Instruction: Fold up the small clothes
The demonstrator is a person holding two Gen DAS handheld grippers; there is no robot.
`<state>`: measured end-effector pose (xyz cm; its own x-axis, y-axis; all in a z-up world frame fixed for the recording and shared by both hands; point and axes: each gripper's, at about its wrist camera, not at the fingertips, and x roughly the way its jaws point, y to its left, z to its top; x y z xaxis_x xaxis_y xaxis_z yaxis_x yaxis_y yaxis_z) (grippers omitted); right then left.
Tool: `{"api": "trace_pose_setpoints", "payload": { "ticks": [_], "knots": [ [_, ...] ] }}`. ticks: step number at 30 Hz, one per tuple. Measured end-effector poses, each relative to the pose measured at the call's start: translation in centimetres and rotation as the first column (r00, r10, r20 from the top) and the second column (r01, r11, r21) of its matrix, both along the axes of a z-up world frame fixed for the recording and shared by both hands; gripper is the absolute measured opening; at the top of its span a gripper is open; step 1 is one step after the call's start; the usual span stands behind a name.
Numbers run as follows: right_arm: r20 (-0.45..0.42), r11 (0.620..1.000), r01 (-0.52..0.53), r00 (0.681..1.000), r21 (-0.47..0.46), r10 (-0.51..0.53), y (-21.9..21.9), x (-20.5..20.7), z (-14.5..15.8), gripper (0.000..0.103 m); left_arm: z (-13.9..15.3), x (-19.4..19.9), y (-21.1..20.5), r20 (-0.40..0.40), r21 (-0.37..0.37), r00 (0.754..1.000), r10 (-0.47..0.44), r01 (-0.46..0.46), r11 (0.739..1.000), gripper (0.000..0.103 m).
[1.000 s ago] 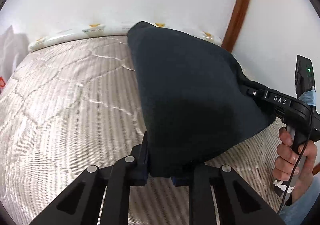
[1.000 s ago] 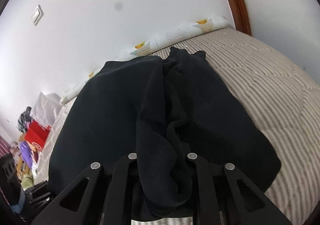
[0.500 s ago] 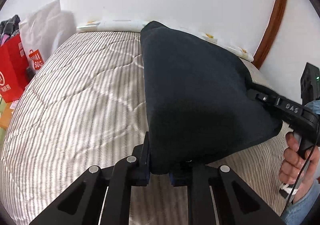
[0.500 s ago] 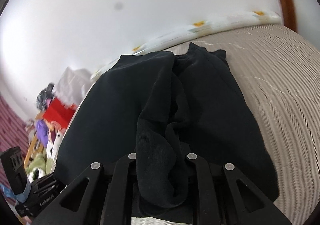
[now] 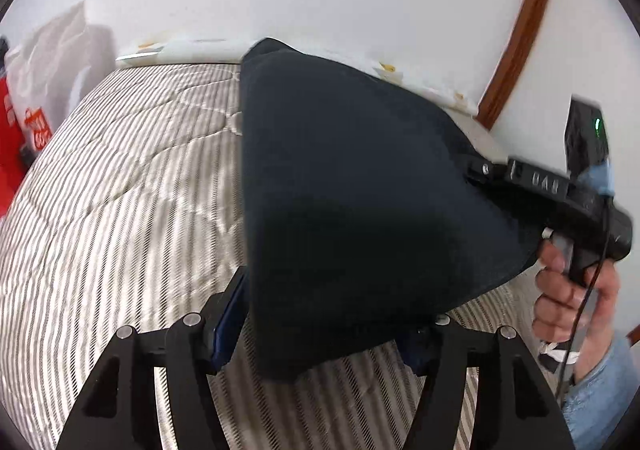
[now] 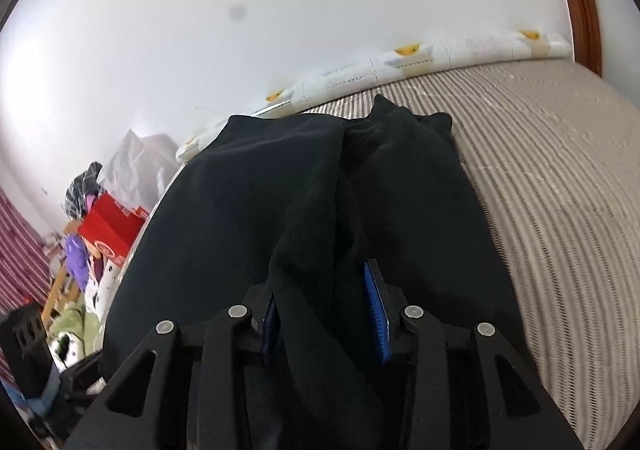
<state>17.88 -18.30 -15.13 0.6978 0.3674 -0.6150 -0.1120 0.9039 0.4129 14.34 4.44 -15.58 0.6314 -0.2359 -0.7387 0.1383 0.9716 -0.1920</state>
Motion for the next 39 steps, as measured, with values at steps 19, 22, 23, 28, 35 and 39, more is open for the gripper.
{"api": "trace_pose_setpoints", "payload": {
  "ticks": [19,22,23,28,35,39],
  "knots": [
    [0.054,0.994,0.098,0.994,-0.047,-0.096,-7.0,-2.3,0.6,0.016,-0.6,0.4,-1.5,-0.036,0.099,0.999,0.019,-0.015,0.995,0.063],
    [0.037,0.989,0.129,0.991,-0.067,-0.127,-7.8,-3.5,1.4,0.024,-0.4,-0.4,-0.9,-0.047,0.114,0.999,-0.009,0.014,0.993,0.063],
    [0.037,0.985,0.147,0.989,-0.096,-0.144,-8.2,-4.2,1.6,0.026,-0.2,-1.2,-0.8,-0.036,0.116,0.999,-0.022,0.026,0.993,0.063],
    [0.073,0.962,0.143,0.989,-0.231,-0.129,-7.4,-8.2,1.2,0.027,1.6,-4.1,0.4,0.012,0.051,0.999,-0.032,0.031,0.998,0.063],
    [0.048,0.946,0.149,0.989,-0.287,-0.141,-7.9,-10.1,2.1,0.026,4.5,-2.9,0.1,0.061,0.045,0.998,-0.025,0.022,0.999,0.063],
    [0.100,0.941,0.135,0.989,-0.309,-0.109,-7.0,-9.8,4.8,0.026,2.9,0.1,-0.6,-0.010,0.069,1.000,-0.014,0.015,0.998,0.067]
  ]
}}
